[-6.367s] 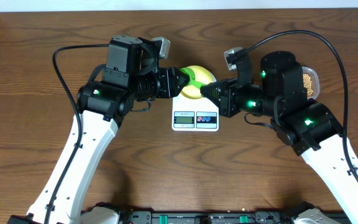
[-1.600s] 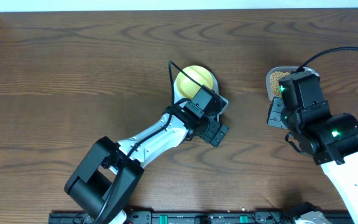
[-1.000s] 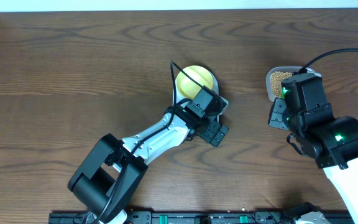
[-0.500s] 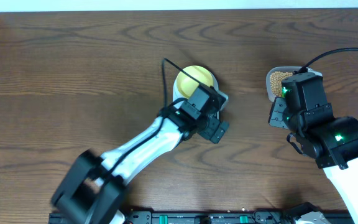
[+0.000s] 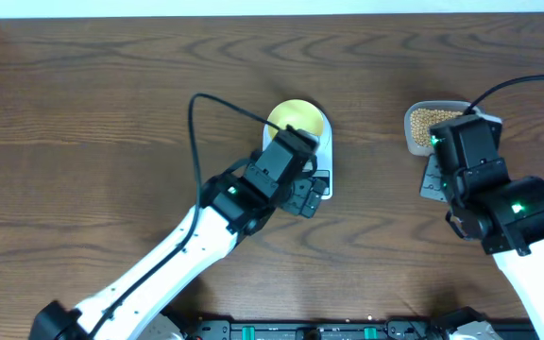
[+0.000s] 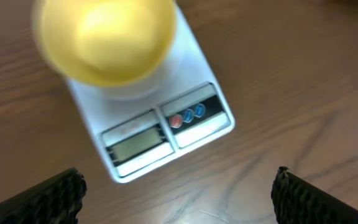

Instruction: Scoop item into bowl and weigh 50g on scale

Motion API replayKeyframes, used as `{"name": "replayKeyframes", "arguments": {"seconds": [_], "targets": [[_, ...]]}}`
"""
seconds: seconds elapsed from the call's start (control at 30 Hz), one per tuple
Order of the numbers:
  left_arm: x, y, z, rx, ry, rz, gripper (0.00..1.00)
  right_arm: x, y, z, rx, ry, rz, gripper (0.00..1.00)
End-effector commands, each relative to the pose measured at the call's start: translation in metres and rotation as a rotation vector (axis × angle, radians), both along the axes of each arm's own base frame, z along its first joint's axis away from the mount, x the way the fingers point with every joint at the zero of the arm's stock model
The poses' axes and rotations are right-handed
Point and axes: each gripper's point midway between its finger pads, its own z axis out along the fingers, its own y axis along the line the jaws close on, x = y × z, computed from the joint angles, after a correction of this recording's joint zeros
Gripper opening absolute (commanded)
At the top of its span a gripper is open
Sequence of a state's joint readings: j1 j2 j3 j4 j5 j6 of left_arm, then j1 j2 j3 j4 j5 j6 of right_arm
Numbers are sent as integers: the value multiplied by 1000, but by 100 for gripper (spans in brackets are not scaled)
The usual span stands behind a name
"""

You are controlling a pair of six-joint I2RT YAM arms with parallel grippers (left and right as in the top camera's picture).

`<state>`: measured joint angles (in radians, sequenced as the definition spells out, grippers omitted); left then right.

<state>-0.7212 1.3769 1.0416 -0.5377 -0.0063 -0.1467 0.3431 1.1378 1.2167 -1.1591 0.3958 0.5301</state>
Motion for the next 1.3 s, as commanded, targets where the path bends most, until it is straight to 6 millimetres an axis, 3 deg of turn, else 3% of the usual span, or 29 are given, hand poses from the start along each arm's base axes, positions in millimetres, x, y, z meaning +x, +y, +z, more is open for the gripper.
{"name": "replayKeyframes", "arguments": {"seconds": [0.0, 0.23, 0.7, 1.03, 1.27], "targets": [[10, 24, 24, 21, -101, 130, 98, 2, -15, 11, -33, -39, -42, 1], [5, 36, 54, -15, -173, 151, 98, 5, -23, 13, -37, -50, -72, 1], [-38, 72, 76, 70, -97, 118, 98, 11, -28, 6, -70, -25, -93, 1], [-39, 65, 97, 88, 0, 25, 98, 20, -25, -1, -69, -16, -99, 1], [-45, 59, 98, 95, 56, -48, 98, 25, -31, 0, -72, -29, -125, 1]]}}
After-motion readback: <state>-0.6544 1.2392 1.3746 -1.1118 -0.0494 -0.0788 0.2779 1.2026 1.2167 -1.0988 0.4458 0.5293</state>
